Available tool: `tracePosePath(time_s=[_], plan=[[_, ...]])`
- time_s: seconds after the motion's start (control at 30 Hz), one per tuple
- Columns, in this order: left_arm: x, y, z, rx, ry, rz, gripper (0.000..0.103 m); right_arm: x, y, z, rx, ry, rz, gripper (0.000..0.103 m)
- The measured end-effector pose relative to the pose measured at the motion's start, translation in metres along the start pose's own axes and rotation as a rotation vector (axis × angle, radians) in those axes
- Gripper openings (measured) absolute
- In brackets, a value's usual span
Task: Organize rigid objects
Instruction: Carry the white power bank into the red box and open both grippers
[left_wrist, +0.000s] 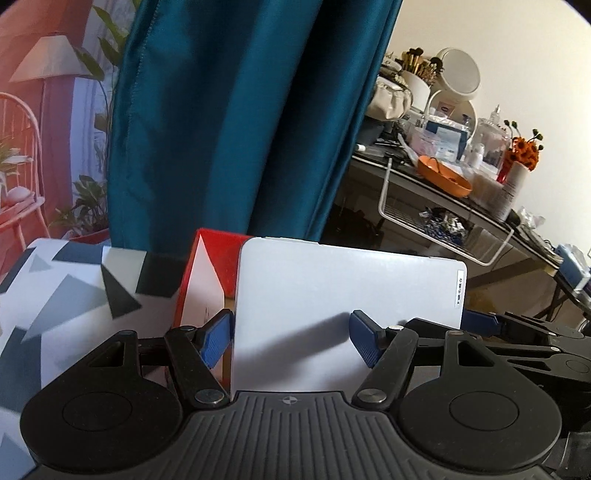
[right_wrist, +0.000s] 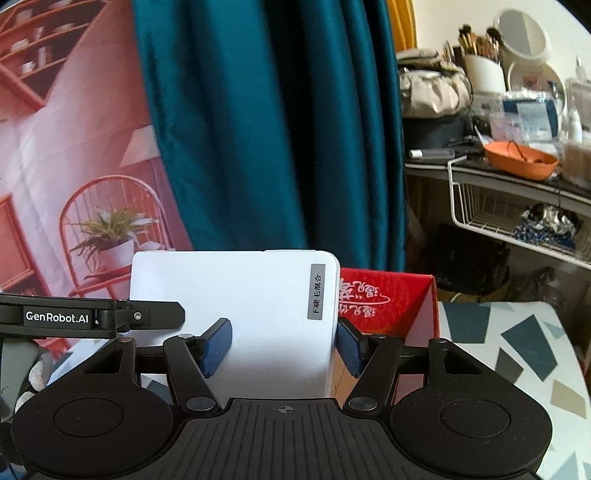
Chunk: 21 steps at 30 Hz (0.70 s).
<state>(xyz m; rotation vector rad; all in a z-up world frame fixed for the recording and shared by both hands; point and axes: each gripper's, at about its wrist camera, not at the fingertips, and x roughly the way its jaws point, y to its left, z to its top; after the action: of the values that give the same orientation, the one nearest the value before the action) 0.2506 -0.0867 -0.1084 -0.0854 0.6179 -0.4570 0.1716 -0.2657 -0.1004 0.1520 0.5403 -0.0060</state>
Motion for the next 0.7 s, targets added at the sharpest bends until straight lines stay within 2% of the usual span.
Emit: tracePosePath(time_s=[0.13, 0.23, 0.4, 0.7], plan=[[0.030, 0.005, 0.009, 0.004, 0.020, 0.017, 0.072, 0.033, -0.012, 0.011, -0.010, 0.034, -0.019, 0.057], [0.054, 0.010, 0.011, -0.007, 0.064, 0.019, 0.072, 0.056, -0.019, 0.014, -0.012, 0.046, -0.038, 0.058], [0.090, 0.019, 0.017, -0.012, 0.118, 0.033, 0.071, 0.096, -0.039, 0.019, 0.019, 0.108, -0.034, 0.058], [0.140, 0.029, 0.026, 0.004, 0.182, 0.074, 0.071, 0.156, -0.055, 0.018, 0.001, 0.218, -0.067, 0.058]])
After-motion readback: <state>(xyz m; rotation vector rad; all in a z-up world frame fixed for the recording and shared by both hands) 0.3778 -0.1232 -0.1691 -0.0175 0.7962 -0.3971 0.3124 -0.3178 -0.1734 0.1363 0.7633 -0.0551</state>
